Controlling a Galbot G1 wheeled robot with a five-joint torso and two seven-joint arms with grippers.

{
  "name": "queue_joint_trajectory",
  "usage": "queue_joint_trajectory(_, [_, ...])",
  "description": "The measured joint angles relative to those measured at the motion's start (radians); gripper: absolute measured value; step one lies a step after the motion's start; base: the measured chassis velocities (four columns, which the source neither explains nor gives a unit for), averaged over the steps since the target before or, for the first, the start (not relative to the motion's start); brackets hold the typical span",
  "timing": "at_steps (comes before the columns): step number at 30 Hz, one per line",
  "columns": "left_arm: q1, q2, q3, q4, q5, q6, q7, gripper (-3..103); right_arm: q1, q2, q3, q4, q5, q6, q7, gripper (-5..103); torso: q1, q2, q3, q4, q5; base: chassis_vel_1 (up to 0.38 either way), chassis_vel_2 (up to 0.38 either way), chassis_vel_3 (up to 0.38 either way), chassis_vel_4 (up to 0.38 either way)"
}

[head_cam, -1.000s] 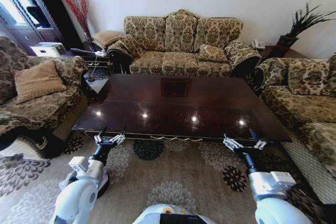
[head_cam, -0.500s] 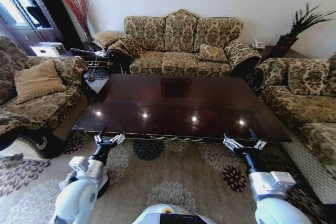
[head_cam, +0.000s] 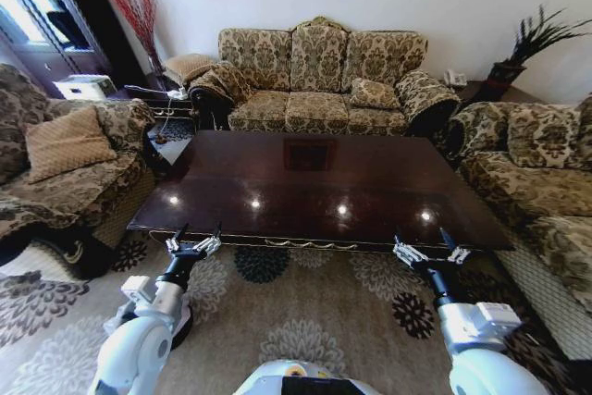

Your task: Move to the front of the table and place the trash on the table into the trash bin.

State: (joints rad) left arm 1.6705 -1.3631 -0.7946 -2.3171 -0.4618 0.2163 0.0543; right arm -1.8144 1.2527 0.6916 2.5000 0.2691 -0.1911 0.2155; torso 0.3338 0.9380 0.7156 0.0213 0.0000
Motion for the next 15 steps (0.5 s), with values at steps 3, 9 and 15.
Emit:
queue_joint_trajectory(3, [0.0, 0.0, 0.0, 0.0, 0.0, 0.0, 0.0, 100, 0.0, 0.0, 0.0, 0.0, 0.0, 0.0, 0.0, 100, 0.0, 0.0, 0.0, 0.0, 0.0, 0.0, 0.0, 0.0, 0.0])
queue_joint_trajectory(9, [0.0, 0.0, 0.0, 0.0, 0.0, 0.0, 0.0, 100, 0.0, 0.0, 0.0, 0.0, 0.0, 0.0, 0.0, 100, 0.0, 0.0, 0.0, 0.0, 0.0, 0.0, 0.0, 0.0, 0.0])
queue_joint_trajectory(15, [0.0, 0.0, 0.0, 0.0, 0.0, 0.0, 0.0, 100, 0.0, 0.0, 0.0, 0.0, 0.0, 0.0, 0.0, 100, 0.0, 0.0, 0.0, 0.0, 0.0, 0.0, 0.0, 0.0, 0.0])
